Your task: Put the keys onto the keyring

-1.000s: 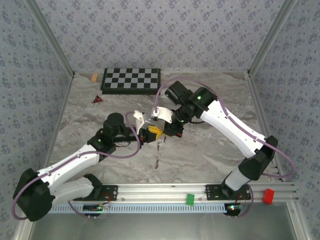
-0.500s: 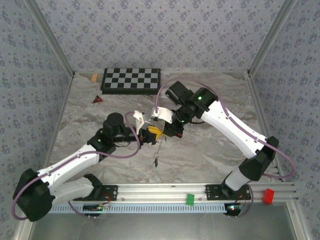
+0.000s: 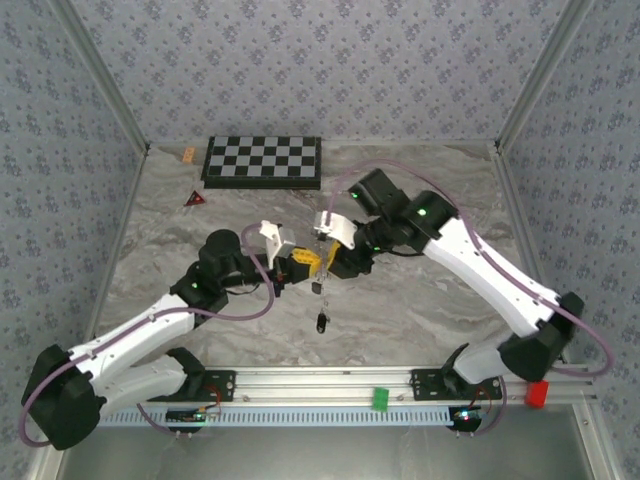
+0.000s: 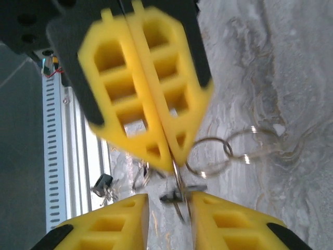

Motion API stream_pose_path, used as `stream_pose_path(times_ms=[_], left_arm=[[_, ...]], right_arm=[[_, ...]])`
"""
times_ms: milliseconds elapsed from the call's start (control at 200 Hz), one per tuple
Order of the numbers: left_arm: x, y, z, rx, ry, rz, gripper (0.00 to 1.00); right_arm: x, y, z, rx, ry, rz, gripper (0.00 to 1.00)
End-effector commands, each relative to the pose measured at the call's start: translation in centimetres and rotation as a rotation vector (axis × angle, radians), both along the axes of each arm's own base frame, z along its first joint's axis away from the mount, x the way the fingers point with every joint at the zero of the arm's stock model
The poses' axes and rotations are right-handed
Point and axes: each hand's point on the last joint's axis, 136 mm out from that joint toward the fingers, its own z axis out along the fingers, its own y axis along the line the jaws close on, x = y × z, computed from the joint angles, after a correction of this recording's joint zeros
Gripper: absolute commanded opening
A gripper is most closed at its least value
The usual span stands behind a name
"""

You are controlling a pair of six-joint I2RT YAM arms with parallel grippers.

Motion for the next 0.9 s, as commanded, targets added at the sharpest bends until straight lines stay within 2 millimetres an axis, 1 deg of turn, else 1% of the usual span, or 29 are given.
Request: stream_pose_path(times_ms=[0, 15, 30, 45, 75, 100, 105, 110, 125, 270, 410, 525, 635, 895], left_arm=[[0.2, 0.6, 3.1, -0.1, -0.074, 0.044, 0.0], [0.2, 0.7, 3.2, -0.104, -0.076, 0.049, 0.0], [0.3, 0.7, 3.3, -0.108, -0.077, 0.053, 0.0], [0.3, 0.7, 3.4, -0.112, -0.077, 0.056, 0.0], [0.3, 0.8, 3.7, -0.123, -0.08, 0.062, 0.0], [0.4, 0.9, 3.9, -0.132, -0.083, 0.067, 0.0], [0.4, 0.9, 3.9, -0.134, -0.084, 0.068, 0.0], [0.4, 0.9, 3.9, -0.135, -0.084, 0.069, 0.0], [0.4, 0.9, 4.1, -0.141, -0.085, 0.069, 0.0], [0.3, 1.1, 5.7, -0.203, -0.097, 0.069, 0.0], [0.0, 1.3, 6.7, -0.23, -0.113, 0.065, 0.0], [-0.3, 1.6, 7.3, -0.246, -0.116, 0.064, 0.0], [-0.5, 1.7, 7.3, -0.243, -0.114, 0.067, 0.0], [-0.5, 2.0, 7.5, -0.259, -0.114, 0.071, 0.0]], right_arm=[[0.7, -0.2, 3.5, 0.21, -0.089, -0.074, 0.3], [0.8, -0.3, 4.0, 0.233, -0.106, -0.087, 0.31], [1.0, -0.5, 4.0, 0.249, -0.109, -0.102, 0.33], [1.0, -0.6, 4.4, 0.276, -0.124, -0.113, 0.33], [1.1, -0.9, 4.8, 0.32, -0.141, -0.139, 0.35], [1.3, -1.1, 5.3, 0.366, -0.156, -0.162, 0.35], [1.4, -1.1, 5.7, 0.381, -0.165, -0.165, 0.35], [1.4, -1.1, 5.3, 0.383, -0.16, -0.17, 0.35], [1.3, -1.2, 5.1, 0.402, -0.159, -0.179, 0.35], [0.9, -1.6, 6.3, 0.609, -0.138, -0.241, 0.36], [0.7, -1.2, 7.1, 0.742, -0.089, -0.239, 0.36], [0.9, -0.7, 7.5, 0.784, -0.065, -0.222, 0.35], [1.3, -0.3, 7.3, 0.786, -0.054, -0.219, 0.28], [1.3, 0.1, 7.3, 0.816, -0.012, -0.201, 0.3]])
